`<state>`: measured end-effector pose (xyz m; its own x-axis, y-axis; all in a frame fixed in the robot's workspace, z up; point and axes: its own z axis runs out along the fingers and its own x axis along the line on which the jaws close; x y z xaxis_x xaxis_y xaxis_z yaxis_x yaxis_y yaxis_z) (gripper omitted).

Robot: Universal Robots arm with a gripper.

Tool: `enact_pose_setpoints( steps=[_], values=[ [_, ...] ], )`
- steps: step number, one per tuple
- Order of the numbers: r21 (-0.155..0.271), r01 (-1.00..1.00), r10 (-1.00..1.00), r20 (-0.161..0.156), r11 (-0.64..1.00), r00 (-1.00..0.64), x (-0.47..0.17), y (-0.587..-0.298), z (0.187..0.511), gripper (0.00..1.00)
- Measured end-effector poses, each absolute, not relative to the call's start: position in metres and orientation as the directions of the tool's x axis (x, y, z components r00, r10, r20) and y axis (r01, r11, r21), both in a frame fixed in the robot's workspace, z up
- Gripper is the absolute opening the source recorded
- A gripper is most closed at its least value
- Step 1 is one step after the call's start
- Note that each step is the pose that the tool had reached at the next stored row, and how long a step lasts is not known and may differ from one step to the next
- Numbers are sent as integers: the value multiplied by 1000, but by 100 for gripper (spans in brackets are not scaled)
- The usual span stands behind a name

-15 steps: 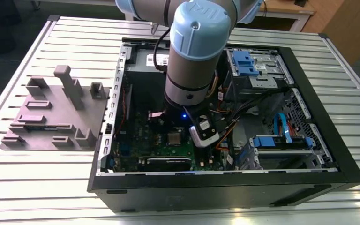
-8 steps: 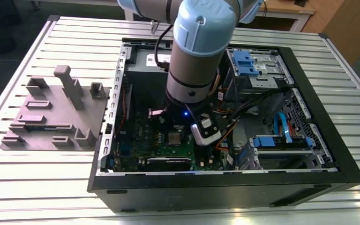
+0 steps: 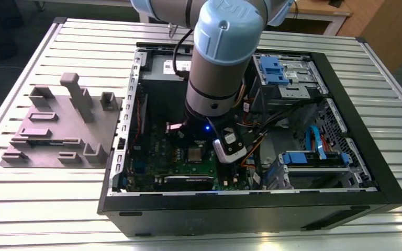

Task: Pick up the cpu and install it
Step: 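Place the cpu into insertion slot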

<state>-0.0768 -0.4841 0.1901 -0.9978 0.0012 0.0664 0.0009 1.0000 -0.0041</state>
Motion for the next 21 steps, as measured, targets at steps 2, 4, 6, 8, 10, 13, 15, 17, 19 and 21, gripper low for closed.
enact_pose_setpoints(
  steps=[2, 4, 6, 8, 10, 13, 15, 17, 19, 21],
  values=[
    [-4, 1, 1, 67, 1000, -998, -77, -484, 189, 45],
    [-4, 1, 1, 66, 1000, -998, -77, -484, 189, 45],
    [-3, 1, 1, 66, 1000, -998, -77, -484, 190, 45],
    [-3, 1, 1, 66, 1000, -998, -77, -484, 190, 45],
    [-3, 1, 1, 66, 1000, -998, -77, -484, 190, 45],
    [-3, 1, 1, 66, 1000, -998, -77, -484, 190, 45],
    [-3, 1, 1, 66, 1000, -998, -77, -484, 190, 45],
    [-3, 1, 1, 66, 1000, -998, -77, -484, 191, 45],
    [-3, 1, 1, 66, 1000, -998, -77, -484, 192, 45],
    [-3, 1, 1, 66, 1000, -998, -77, -484, 193, 45]
  ],
)
